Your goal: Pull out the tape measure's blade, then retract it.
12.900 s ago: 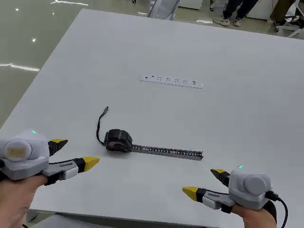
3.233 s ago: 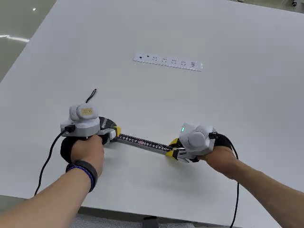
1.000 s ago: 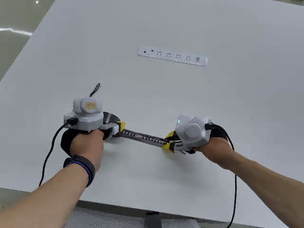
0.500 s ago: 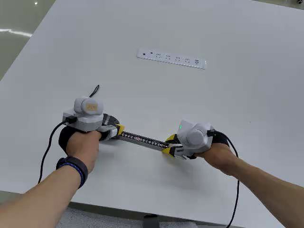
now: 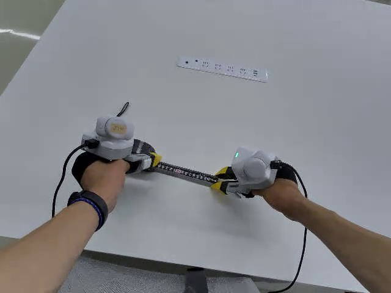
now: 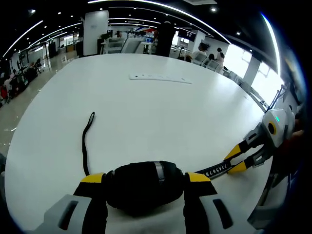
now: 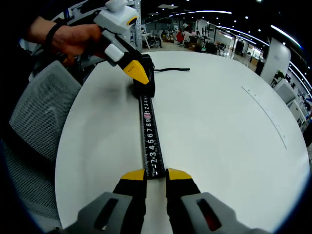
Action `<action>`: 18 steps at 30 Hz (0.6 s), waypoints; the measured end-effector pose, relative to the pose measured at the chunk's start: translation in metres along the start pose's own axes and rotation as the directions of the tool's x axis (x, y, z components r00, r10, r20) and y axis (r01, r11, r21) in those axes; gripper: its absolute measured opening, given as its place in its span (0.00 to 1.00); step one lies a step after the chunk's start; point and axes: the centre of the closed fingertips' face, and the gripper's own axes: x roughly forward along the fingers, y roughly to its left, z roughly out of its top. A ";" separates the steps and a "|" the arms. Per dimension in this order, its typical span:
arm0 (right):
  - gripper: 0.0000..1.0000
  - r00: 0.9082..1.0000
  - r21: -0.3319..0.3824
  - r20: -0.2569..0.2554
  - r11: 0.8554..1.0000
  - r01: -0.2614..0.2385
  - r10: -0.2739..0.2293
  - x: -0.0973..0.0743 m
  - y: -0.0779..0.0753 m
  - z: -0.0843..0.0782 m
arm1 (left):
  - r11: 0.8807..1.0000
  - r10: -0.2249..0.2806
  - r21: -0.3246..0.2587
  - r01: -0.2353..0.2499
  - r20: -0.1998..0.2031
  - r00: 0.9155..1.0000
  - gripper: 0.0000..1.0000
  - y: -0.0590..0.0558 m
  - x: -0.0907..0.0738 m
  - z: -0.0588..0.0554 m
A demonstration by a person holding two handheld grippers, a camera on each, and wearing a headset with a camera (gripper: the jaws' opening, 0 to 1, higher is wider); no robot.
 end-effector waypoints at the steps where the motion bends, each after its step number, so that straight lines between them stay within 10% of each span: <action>1: 0.14 1.000 0.008 0.001 1.000 0.000 0.000 0.001 -0.002 0.000 | 1.000 -0.001 -0.008 0.001 -0.005 1.000 0.60 0.000 0.000 0.000; 18: 0.17 1.000 -0.061 0.000 0.998 -0.019 0.019 0.000 -0.001 -0.003 | 0.999 -0.016 -0.046 0.015 -0.013 1.000 0.60 0.000 0.000 0.000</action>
